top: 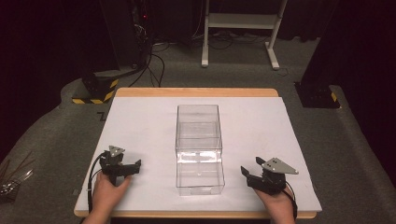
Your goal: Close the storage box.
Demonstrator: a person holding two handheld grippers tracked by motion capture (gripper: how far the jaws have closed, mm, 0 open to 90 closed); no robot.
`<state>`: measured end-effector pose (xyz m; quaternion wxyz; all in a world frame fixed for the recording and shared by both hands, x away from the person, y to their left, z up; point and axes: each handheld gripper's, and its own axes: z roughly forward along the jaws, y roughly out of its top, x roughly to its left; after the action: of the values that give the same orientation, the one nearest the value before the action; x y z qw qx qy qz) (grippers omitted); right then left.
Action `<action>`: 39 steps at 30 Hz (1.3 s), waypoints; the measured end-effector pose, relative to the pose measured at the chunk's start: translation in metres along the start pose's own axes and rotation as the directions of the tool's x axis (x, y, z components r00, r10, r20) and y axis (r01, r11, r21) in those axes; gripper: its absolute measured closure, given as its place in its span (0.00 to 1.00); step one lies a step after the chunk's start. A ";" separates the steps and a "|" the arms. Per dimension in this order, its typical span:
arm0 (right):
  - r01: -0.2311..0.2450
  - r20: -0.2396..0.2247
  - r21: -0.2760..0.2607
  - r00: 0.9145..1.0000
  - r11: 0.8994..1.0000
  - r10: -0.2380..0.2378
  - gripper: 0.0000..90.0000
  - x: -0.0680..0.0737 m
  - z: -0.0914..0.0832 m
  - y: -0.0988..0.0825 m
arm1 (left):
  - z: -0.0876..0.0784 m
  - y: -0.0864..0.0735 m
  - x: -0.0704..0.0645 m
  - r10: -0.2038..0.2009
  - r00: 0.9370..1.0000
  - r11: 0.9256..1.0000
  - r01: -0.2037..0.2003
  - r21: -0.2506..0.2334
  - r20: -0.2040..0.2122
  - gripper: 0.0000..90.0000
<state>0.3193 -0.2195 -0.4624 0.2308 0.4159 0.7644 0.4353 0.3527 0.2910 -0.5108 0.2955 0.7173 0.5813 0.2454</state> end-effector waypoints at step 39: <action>0.049 -0.136 -0.083 0.989 0.995 -0.060 0.32 0.045 -0.021 0.016 | 0.000 0.000 0.000 -0.001 1.000 1.000 0.001 -0.001 0.000 0.01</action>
<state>0.2865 -0.1876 -0.4371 0.2054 0.3541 0.7718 0.4866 0.3526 0.2909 -0.5109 0.2957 0.7170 0.5815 0.2455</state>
